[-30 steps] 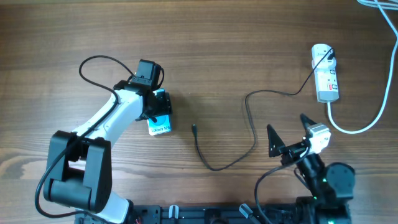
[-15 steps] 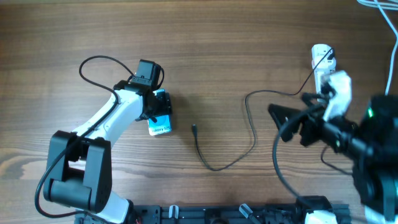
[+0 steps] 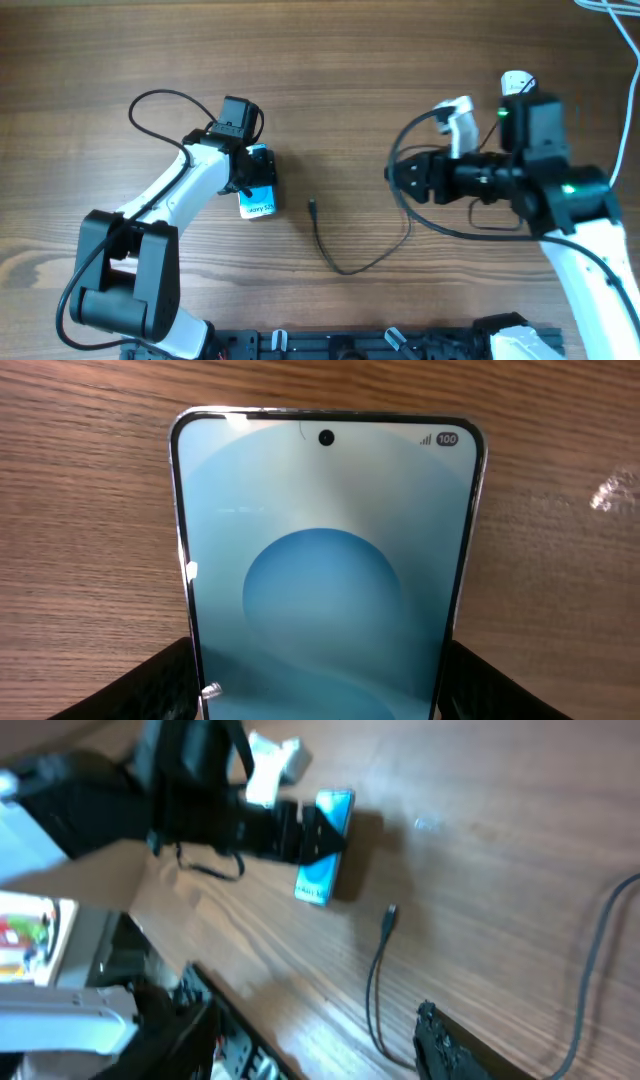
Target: Plug charger to phone and switch on socket
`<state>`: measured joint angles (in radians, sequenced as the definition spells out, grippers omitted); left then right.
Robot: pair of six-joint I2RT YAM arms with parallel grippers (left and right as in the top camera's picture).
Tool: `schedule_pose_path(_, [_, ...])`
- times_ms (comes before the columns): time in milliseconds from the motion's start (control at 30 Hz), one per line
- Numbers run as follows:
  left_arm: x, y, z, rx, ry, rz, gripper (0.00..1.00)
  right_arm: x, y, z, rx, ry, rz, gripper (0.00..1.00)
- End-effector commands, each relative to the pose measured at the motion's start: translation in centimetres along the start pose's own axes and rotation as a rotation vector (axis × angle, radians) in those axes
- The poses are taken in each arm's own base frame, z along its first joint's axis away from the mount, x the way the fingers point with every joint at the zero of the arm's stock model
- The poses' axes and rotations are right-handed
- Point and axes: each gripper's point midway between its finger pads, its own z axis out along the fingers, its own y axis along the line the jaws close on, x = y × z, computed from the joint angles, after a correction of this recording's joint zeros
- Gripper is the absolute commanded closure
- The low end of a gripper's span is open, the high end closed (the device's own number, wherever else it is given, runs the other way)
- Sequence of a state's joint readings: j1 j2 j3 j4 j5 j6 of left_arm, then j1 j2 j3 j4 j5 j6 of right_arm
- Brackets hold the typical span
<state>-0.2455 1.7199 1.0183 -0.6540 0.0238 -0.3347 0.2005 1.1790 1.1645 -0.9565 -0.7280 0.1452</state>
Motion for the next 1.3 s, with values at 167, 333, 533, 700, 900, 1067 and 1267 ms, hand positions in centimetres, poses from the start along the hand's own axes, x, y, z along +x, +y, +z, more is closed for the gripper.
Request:
schedule_pose_path(167, [-0.3, -1.3, -1.0, 0.117, 0.010, 0.018, 0.28, 2.7, -1.2, 9.0, -0.015, 0.161, 0.003, 0.34])
schedule_pose_path(333, [-0.3, -2.1, -1.5, 0.256, 0.044, 0.023, 0.28, 3.9, -1.4, 15.2, -0.057, 0.222, -0.026, 0.31])
schedule_pose_path(533, [-0.2, -3.3, -2.6, 0.432, 0.075, 0.023, 0.29, 4.9, -2.1, 20.7, -0.085, 0.254, -0.039, 0.29])
schedule_pose_path(700, [0.2, -4.6, -3.7, 0.560, 0.098, 0.053, 0.29, 6.0, -1.8, 24.2, -0.111, 0.268, -0.022, 0.25])
schedule_pose_path(900, [0.3, -4.9, -3.9, 0.582, 0.103, 0.053, 0.29, 5.6, -0.5, 26.6, -0.057, 0.191, 0.033, 0.24])
schedule_pose_path(1067, [0.6, -5.9, -4.7, 0.659, 0.104, 0.107, 0.29, 4.4, -1.0, 27.0, -0.003, 0.123, 0.099, 0.24])
schedule_pose_path(1267, [0.6, -5.9, -4.7, 0.660, 0.104, 0.110, 0.29, 4.3, -1.0, 27.0, 0.001, 0.120, 0.162, 0.44])
